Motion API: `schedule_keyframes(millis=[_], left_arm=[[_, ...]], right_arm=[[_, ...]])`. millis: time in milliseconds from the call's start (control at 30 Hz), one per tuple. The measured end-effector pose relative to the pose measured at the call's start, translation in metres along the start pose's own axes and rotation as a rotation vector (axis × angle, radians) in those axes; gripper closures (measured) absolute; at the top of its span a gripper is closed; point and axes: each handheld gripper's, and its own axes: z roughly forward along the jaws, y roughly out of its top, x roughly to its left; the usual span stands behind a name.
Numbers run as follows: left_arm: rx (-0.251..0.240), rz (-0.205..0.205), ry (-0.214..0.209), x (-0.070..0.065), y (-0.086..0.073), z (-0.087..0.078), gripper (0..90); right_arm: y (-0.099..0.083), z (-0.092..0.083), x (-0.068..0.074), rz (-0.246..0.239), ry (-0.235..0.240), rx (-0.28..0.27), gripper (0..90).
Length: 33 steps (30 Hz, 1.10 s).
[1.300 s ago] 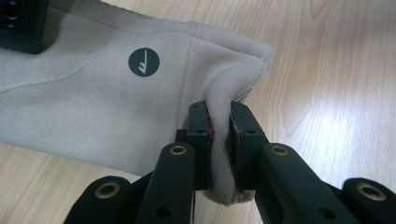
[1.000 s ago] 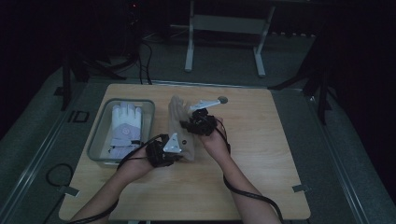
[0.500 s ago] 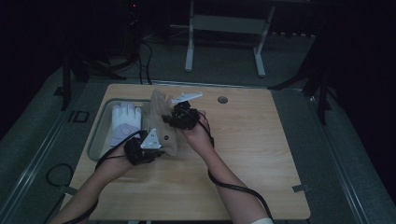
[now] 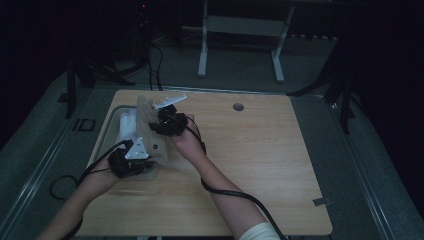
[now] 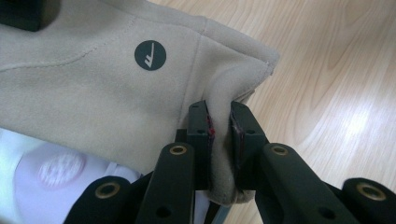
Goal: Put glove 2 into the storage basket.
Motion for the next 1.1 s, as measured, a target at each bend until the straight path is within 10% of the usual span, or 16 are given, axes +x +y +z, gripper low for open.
schedule_keyframes(millis=[433, 967, 1100], left_arm=[[0.008, -0.093, 0.075, 0.02, -0.046, -0.027, 80.8], [0.057, -0.116, 0.038, 0.027, -0.048, 0.001, 80.5], [0.045, -0.142, 0.017, 0.03, -0.051, 0.006, 79.3]], right_arm=[[0.028, 0.046, 0.028, -0.044, 0.049, 0.009, 73.5], [0.006, 0.085, 0.0, 0.056, 0.048, 0.126, 71.1], [0.001, 0.082, -0.009, 0.069, 0.032, 0.137, 57.9]])
